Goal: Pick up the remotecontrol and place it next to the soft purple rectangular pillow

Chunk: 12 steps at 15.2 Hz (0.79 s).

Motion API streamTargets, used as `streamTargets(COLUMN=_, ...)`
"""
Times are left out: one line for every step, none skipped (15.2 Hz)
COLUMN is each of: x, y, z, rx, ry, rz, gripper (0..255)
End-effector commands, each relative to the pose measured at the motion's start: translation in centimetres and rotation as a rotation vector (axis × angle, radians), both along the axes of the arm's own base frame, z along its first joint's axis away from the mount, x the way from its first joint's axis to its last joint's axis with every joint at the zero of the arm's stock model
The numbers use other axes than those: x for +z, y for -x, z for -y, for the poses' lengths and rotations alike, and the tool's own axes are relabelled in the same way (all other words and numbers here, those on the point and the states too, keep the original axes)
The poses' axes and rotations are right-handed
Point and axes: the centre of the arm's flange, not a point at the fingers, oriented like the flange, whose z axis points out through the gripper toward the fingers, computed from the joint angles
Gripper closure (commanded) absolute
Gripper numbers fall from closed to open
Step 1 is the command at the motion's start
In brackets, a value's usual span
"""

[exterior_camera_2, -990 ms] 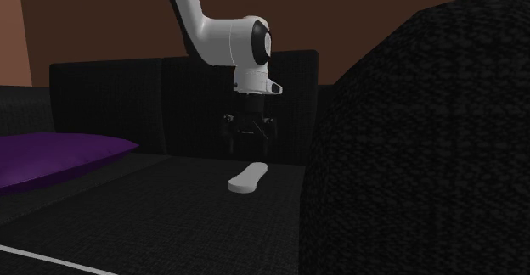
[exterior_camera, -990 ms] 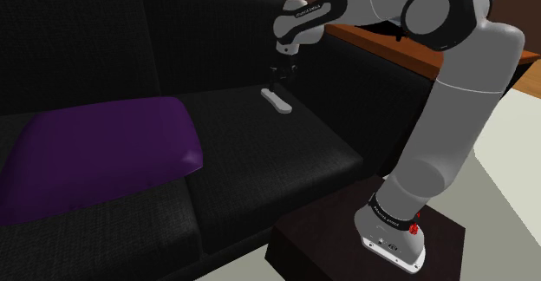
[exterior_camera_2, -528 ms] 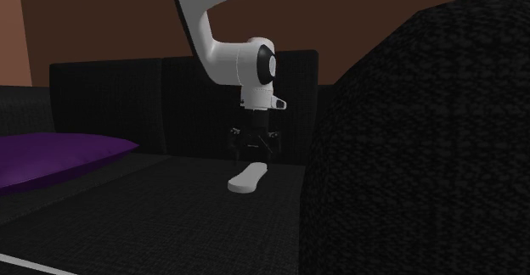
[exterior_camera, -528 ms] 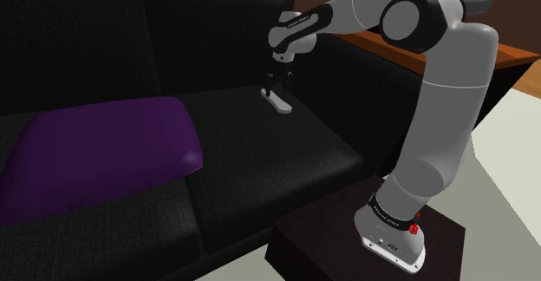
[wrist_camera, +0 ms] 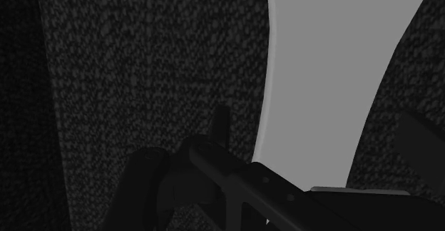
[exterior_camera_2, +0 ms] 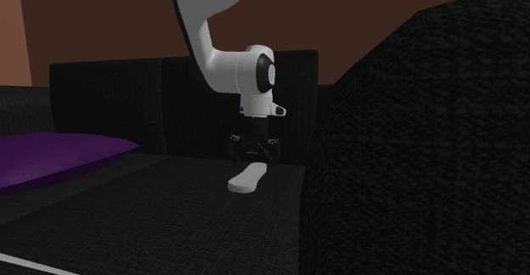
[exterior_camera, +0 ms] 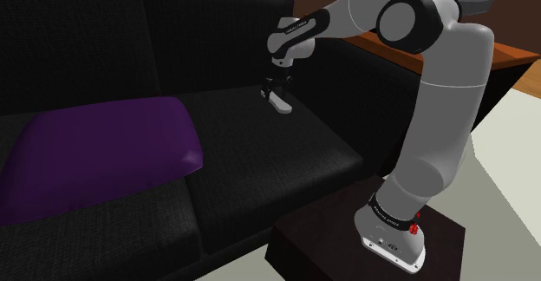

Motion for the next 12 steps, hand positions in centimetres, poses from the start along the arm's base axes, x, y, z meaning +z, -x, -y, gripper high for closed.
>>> streamTargets(x=-0.01, y=0.00, z=0.01, rx=0.000, ry=0.000, rz=0.000, gripper=0)
streamTargets(x=-0.01, y=0.00, z=0.01, rx=0.000, ry=0.000, rz=0.000, gripper=0)
streamTargets(x=-0.01, y=0.00, z=0.01, rx=0.000, ry=0.000, rz=0.000, gripper=0)
streamTargets(x=-0.01, y=0.00, z=0.01, rx=0.000, ry=0.000, rz=0.000, gripper=255)
streamTargets(x=-0.01, y=0.00, z=0.01, rx=0.000, ry=0.000, rz=0.000, gripper=255)
streamTargets(x=-0.01, y=-0.01, z=0.00, rx=0.000, ry=0.000, rz=0.000, gripper=255)
streamTargets(x=-0.02, y=-0.01, z=0.00, rx=0.000, ry=0.000, rz=0.000, gripper=255)
streamTargets(x=-0.01, y=-0.01, z=0.00, rx=0.000, ry=0.000, rz=0.000, gripper=255)
streamTargets(x=-0.02, y=-0.01, z=0.00, rx=0.000, ry=0.000, rz=0.000, gripper=255)
streamTargets(x=-0.02, y=-0.01, z=0.00, rx=0.000, ry=0.000, rz=0.000, gripper=255)
streamTargets(x=-0.02, y=-0.01, z=0.00, rx=0.000, ry=0.000, rz=0.000, gripper=255)
streamTargets(x=-0.01, y=-0.01, z=0.00, rx=0.000, ry=0.000, rz=0.000, gripper=255)
